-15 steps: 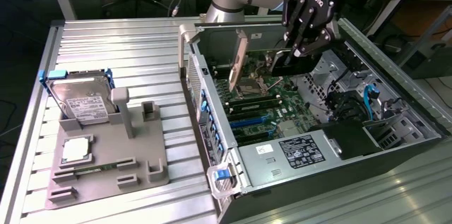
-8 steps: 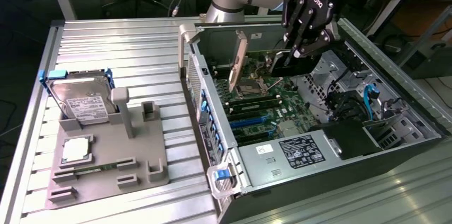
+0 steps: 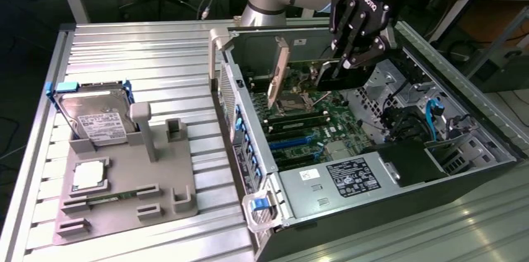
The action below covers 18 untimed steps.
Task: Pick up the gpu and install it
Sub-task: 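Insert the gpu into the slot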
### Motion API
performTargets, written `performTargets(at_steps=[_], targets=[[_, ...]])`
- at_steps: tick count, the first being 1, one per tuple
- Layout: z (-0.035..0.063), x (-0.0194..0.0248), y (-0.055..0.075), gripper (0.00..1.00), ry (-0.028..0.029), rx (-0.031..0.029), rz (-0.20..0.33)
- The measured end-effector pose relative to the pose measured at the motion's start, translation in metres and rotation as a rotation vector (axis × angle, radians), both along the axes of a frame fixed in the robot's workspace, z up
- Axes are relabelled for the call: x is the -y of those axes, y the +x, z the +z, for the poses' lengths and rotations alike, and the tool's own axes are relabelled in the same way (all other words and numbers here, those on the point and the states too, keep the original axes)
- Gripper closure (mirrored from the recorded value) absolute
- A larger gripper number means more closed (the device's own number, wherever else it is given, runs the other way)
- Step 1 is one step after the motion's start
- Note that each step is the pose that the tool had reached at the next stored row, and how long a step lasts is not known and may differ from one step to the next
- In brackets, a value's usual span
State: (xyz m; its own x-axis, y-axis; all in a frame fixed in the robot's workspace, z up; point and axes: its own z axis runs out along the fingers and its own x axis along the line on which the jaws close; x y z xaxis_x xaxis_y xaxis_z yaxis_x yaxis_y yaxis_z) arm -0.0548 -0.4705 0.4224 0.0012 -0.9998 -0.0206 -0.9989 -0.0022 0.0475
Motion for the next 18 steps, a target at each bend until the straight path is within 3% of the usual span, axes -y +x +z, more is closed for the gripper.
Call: performTargets(at_steps=[18], targets=[[-0.0066,0.0000,0.0000,0.73,0.0000,0.0000,0.000]])
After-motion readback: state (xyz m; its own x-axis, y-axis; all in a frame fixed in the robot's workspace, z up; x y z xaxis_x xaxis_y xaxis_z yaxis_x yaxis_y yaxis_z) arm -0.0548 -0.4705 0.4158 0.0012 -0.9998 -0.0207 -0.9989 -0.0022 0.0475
